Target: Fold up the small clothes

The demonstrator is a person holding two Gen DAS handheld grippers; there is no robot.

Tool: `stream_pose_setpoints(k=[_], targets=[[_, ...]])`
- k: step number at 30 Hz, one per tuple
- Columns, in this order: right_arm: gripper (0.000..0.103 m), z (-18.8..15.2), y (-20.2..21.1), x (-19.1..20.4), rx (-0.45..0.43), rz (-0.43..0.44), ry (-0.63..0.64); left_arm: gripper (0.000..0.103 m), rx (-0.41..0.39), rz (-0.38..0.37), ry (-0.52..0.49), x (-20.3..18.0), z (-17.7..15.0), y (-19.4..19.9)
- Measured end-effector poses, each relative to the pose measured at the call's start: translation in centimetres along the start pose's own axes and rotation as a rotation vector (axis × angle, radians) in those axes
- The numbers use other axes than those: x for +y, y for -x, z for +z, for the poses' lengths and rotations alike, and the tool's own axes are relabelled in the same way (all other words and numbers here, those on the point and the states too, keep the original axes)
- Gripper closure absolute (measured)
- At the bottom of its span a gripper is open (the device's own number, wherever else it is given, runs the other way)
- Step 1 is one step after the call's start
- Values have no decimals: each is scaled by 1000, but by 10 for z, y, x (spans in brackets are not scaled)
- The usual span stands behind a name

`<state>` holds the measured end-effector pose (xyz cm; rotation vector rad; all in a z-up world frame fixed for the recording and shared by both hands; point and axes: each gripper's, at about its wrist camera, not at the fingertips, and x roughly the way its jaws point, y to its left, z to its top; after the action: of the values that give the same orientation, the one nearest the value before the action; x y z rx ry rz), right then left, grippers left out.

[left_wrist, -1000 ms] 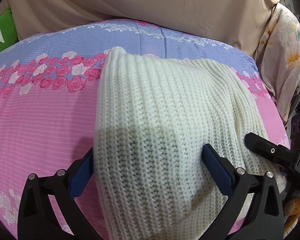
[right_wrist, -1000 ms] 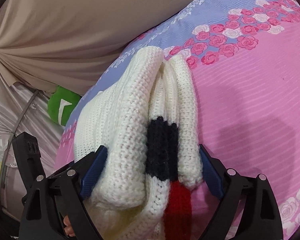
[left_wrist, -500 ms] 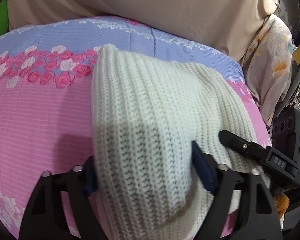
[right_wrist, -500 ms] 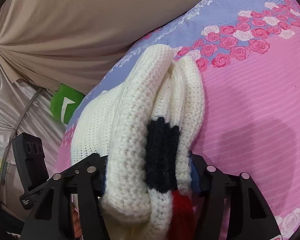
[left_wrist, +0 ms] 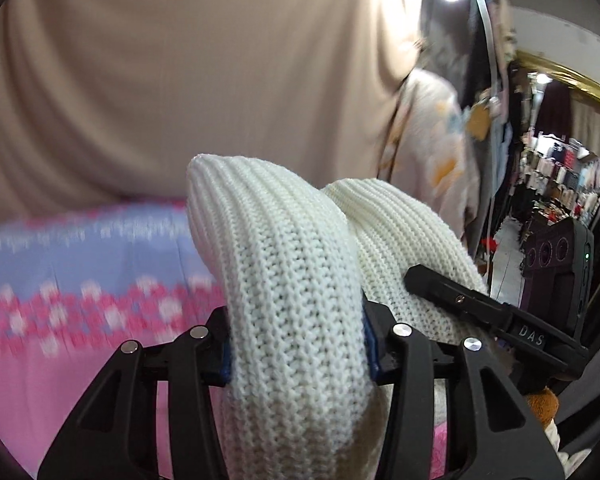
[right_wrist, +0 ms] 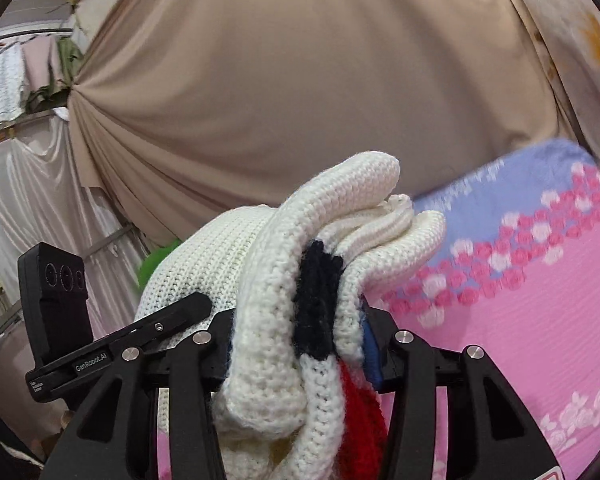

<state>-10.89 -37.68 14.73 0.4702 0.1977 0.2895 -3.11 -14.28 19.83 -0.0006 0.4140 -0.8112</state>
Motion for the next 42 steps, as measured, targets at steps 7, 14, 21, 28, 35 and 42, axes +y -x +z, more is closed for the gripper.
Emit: stream_pose_setpoints(k=[7,14,21,28,35,42], targets=[[54,57,-37,63,-93,165,109,55,-230,80,-125,26,57,71],[41,-19,-206,12,256,87,-71,23,4,226,67,165,17,-6],[41,-84,-249,-48,430,-30,-228,25,177,165,450,289,-75,-25],[25,-87,-315,-51,548,-78,-210,8,224,76,534,317,-72,-62],[60,-72,-329,-33,524,-18,-140,45,256,27,524,315,-94,-99],[64,-32,-322,-20,419,-30,-27,55,163,76,375,285,-63,-91]])
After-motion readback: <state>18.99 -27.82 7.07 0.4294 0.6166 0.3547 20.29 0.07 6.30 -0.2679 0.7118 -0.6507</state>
